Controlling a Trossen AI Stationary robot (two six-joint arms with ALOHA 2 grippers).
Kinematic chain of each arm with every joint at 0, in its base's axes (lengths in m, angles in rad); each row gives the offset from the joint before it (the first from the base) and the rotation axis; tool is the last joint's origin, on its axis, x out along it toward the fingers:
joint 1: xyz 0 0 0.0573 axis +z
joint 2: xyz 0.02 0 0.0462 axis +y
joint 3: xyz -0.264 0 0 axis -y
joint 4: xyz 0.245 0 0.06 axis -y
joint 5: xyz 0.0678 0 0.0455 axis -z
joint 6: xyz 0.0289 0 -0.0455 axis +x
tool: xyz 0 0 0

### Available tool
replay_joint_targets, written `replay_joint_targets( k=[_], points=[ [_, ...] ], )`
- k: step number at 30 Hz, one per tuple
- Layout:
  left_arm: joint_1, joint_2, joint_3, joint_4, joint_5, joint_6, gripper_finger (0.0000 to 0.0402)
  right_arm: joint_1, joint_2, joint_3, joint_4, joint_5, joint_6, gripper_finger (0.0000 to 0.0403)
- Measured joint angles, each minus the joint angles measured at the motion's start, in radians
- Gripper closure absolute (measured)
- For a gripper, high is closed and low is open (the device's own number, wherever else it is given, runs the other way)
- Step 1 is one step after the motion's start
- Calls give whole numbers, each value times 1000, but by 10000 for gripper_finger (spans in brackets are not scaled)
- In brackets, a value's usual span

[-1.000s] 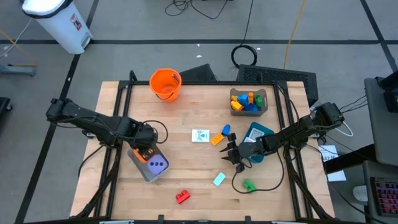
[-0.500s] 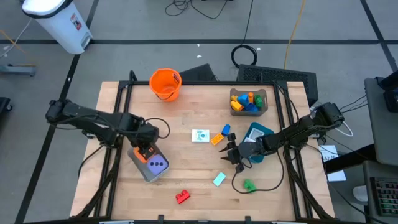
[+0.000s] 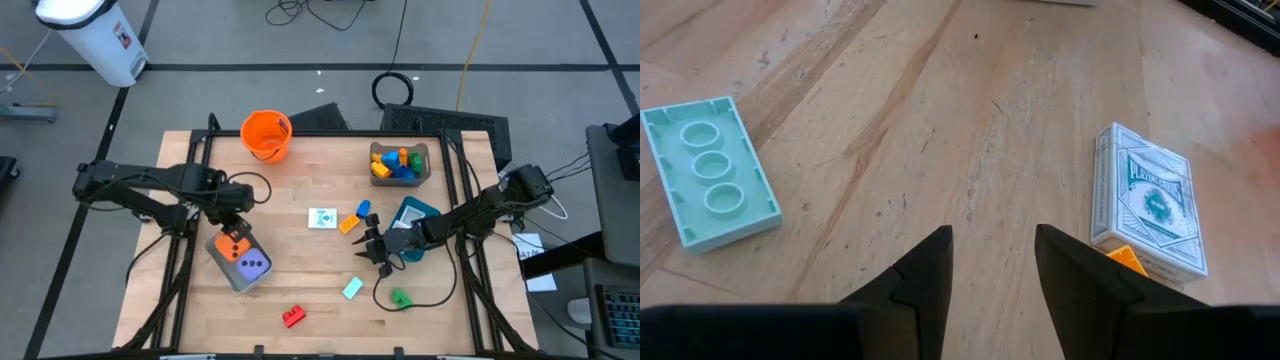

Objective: Pick & Place Toys
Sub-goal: Put the orange dice into the gray bin

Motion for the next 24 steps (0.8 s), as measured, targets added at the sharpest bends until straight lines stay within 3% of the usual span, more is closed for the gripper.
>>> replay_joint_targets(
  k=[7,16,24],
  points=[
    [-71,22,41,94,-30,-99,290,0,0,0,-1,0,2,266],
    [-135,89,38,84,-21,-104,356,0,0,0,-4,0,7,266],
    [-147,94,38,27,-7,-129,377,0,0,0,-8,0,8,266]
  ],
)
